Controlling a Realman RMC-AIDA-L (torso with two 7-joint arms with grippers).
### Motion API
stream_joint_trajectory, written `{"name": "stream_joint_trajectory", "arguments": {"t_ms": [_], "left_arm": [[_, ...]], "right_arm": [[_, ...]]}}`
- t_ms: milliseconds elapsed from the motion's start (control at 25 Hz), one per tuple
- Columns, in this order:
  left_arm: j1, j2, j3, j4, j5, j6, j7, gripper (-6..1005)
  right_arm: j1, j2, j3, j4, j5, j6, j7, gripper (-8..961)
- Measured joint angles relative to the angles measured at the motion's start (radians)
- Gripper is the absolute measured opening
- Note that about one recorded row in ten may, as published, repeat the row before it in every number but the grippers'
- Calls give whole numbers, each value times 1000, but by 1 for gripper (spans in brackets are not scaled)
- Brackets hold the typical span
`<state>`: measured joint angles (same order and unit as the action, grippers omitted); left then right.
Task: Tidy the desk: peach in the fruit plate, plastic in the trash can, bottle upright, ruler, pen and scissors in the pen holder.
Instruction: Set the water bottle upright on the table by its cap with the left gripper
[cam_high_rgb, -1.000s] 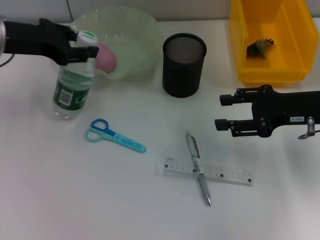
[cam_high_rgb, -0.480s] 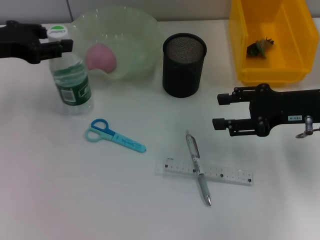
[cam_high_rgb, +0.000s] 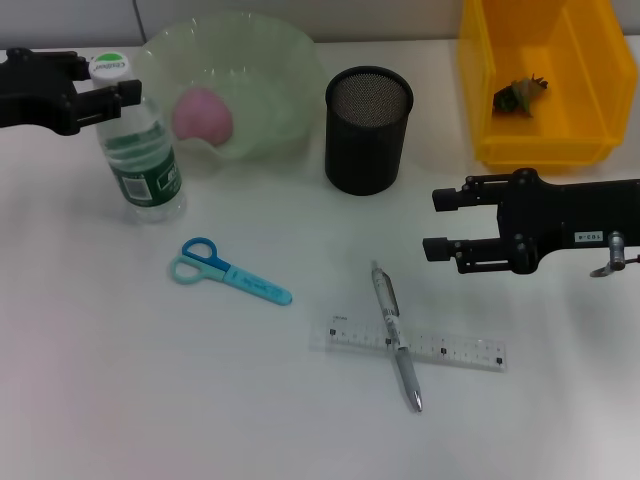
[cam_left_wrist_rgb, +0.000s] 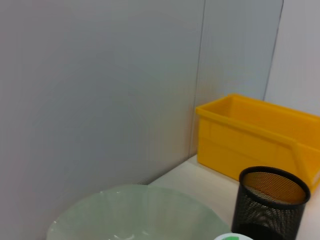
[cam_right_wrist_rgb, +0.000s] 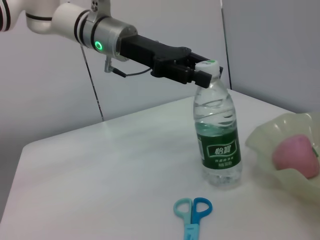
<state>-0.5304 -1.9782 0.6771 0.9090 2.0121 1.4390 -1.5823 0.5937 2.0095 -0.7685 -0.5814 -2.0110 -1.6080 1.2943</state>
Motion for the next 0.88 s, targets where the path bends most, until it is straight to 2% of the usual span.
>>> {"name": "stream_joint_trajectory", "arguments": {"t_ms": [120,200,480,760,880], "left_arm": [[0,0,0,0,0,0,0,442],[3,-16,-1,-11,-1,-44,23,442],[1,-16,-1,-35,-7,-53,17,443],[2,-27,1,-36,-6,-74,15,443],[2,-27,0,-36,-6,-74,15,546]], "right_arm": [[0,0,0,0,0,-2,2,681],[0,0,0,0,0,-3,2,682],[0,0,0,0,0,-10,2,682],[-1,0,0,0,-1,-10,2,682],[-2,0,0,0,-2,-10,2,681]]}}
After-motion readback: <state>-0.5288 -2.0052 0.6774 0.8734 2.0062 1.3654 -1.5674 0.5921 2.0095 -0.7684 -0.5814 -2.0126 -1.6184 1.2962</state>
